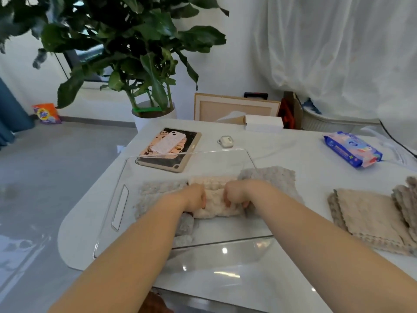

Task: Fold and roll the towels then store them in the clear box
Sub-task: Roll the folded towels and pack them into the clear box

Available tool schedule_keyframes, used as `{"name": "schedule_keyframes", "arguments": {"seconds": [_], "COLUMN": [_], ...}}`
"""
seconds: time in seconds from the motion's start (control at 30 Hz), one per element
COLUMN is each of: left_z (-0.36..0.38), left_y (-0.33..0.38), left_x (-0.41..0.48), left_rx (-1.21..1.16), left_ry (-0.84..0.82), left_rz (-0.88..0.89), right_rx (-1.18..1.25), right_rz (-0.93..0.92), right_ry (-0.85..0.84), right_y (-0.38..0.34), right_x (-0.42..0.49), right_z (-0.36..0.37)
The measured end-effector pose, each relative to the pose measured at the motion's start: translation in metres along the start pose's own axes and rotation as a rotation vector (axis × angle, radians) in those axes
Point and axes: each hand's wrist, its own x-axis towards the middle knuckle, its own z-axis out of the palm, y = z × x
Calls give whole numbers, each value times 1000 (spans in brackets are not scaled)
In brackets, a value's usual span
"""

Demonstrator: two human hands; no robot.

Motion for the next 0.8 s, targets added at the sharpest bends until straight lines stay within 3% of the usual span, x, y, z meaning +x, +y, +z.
{"name": "schedule_keyframes", "arguments": {"seconds": [0.3,0.47,0.63,0.8], "left_z": [6,-7,-25,-24], "left_y": [-9,7,28,63], "left_x": [1,-12,-31,-36], "left_rx": [180,243,277,296], "left_ry": [35,54,128,229], "left_rz": [72,51,53,88], "right_rx": [-420,-450,-293,264], "right_rz": [-31,0,-178,-288], "right_ry": [74,127,382,694], "right_y": [-8,-9,4,41], "right_x": [-8,-36,-74,-115], "right_z": [12,8,5,21]}}
